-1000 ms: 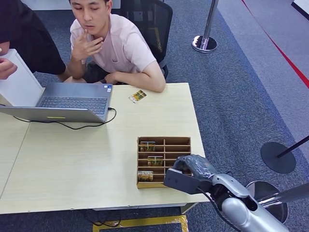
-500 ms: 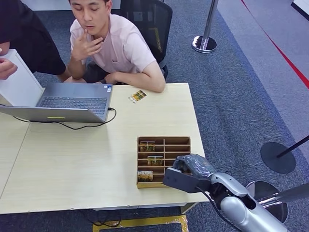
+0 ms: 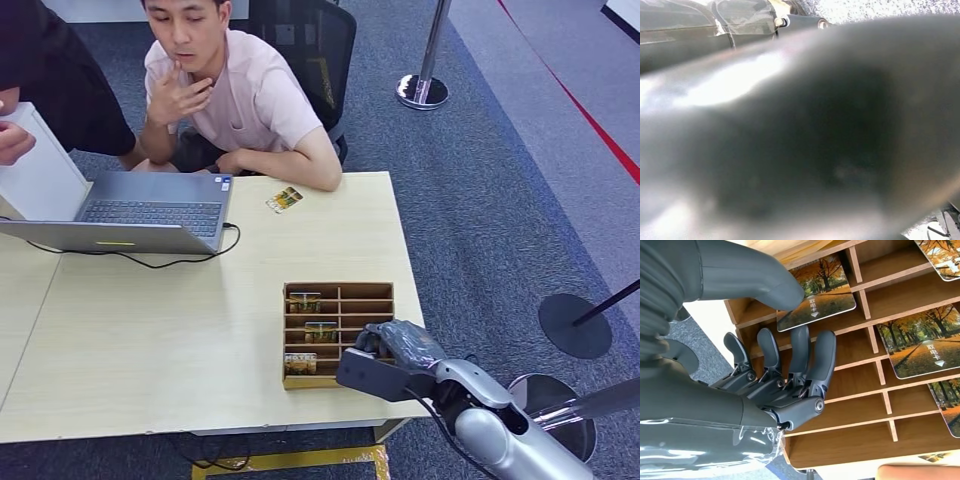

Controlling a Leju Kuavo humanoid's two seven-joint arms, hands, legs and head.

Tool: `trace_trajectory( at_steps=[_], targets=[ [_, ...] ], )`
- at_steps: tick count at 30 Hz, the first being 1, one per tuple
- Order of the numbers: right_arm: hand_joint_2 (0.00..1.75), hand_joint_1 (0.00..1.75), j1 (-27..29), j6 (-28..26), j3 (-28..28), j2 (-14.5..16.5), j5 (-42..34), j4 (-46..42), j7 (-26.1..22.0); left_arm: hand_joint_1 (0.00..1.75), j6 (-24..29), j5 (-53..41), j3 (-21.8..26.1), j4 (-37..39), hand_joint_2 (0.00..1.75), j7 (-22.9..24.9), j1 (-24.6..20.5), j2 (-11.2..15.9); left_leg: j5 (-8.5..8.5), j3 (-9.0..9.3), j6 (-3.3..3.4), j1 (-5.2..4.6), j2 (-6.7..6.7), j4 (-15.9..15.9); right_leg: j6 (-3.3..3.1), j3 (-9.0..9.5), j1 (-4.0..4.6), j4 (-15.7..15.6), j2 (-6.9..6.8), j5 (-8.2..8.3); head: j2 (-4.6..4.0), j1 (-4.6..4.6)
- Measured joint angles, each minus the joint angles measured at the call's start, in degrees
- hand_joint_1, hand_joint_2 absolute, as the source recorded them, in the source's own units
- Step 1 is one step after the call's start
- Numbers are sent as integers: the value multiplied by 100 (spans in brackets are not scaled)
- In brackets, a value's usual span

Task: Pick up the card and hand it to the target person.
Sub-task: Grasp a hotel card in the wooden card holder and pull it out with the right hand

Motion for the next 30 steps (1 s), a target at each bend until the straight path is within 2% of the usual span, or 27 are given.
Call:
trace_trajectory(
  at_steps=[20, 30],
  targets=[
    [175, 112, 0, 0, 0, 0, 0, 0, 0, 0, 0, 0, 0, -2, 0, 0, 0, 0, 0, 0, 0, 0, 0, 0, 0, 0, 0, 0, 0, 0, -1, 0],
    [175, 120, 4, 0, 0, 0, 1, -2, 0, 0, -8, 0, 0, -2, 0, -1, 0, 0, 0, 0, 0, 0, 0, 0, 0, 0, 0, 0, 0, 0, -1, 0]
  ],
)
